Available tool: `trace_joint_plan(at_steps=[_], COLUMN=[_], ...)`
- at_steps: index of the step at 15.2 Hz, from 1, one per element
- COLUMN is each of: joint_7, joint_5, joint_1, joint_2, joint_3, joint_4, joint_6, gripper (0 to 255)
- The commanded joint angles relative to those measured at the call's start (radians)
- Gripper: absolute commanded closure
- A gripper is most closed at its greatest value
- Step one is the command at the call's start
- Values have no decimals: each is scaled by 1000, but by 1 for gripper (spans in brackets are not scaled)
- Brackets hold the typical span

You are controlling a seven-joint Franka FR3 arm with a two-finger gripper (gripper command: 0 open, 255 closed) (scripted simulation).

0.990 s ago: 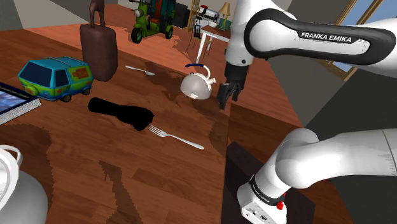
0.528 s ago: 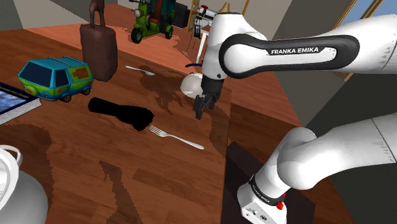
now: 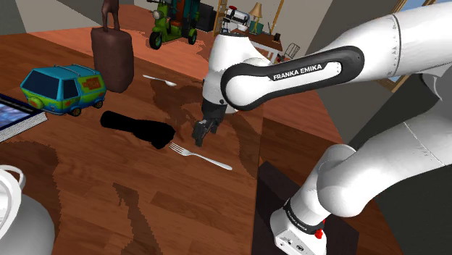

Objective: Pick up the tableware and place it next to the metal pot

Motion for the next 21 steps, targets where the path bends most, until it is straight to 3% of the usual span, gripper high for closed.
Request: trace_joint_plan(at_steps=[1,10,19,20,21], joint_7=[0,13,14,14,14], joint_5=[4,-10,-12,-12,-12], joint_1=[13,22,22,22,22], joint_2=[73,208,215,215,215], joint_3=[19,45,46,46,46], joint_4=[17,5,3,3,3], joint_6=[81,251,259,259,259], gripper=[0,0,0,255,255])
